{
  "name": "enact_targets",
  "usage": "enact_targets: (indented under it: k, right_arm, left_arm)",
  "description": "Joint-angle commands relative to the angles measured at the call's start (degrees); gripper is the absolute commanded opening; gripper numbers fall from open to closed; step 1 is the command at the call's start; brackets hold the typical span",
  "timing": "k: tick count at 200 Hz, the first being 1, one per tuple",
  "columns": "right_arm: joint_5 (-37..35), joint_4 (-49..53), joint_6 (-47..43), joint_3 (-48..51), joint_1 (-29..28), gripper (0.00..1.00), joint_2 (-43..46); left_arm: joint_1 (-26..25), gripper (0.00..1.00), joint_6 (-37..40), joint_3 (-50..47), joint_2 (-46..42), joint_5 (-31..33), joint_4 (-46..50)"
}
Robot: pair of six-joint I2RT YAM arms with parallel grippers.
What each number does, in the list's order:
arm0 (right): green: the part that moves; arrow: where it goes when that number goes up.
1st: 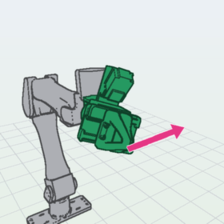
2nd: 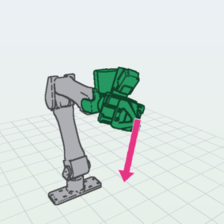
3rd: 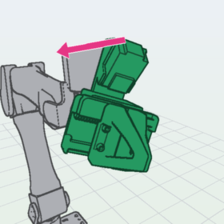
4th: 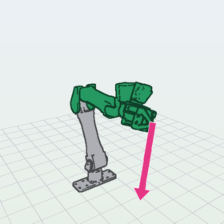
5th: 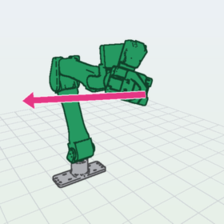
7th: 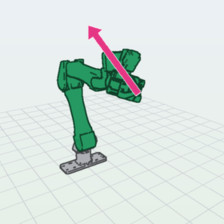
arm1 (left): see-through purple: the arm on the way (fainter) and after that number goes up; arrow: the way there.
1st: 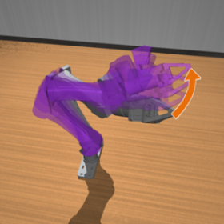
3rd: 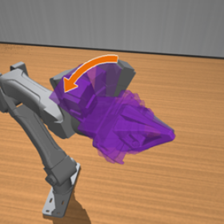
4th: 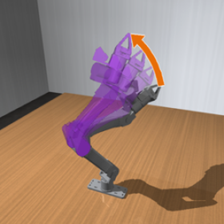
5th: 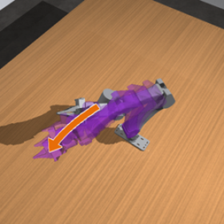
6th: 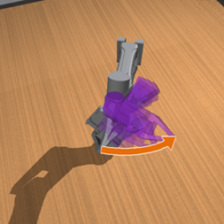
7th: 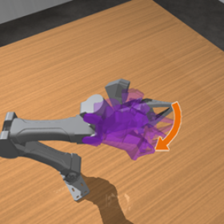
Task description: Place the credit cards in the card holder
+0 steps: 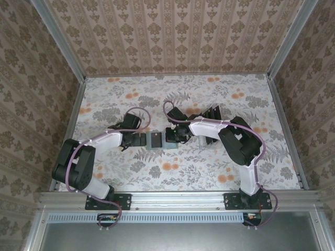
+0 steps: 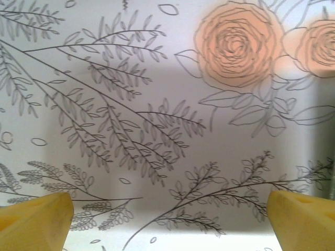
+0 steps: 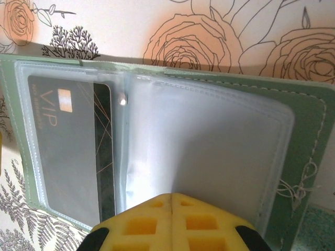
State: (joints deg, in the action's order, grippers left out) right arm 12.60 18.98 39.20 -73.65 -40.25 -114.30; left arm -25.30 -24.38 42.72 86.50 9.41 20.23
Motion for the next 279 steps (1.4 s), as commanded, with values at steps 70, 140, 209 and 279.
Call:
enact_targets:
  k: [70,140,209,279]
  right_arm:
    - [-0.4,5.0,-1.6,-4.2,-0.4,0.04,2.4]
    - [0.6,4.8,-1.1,-7.5,-1.2,0.03,-1.8]
    - [1.5,4.4,-0.8,-9.5,-1.7,0.02,-5.0]
    - [2.4,4.4,-0.3,-10.6,-2.3,0.02,-7.0]
  left_arm:
    - [0.1,1.0,0.4,1.3,2.4,-1.5,-1.0]
    - [-0.1,1.0,0.3,1.4,5.0,-1.1,-2.0]
    - [-0.3,1.0,0.2,1.2,5.3,-1.4,-2.4]
    - [-0.4,1.0,0.1,0.6,5.5,-1.7,-3.0]
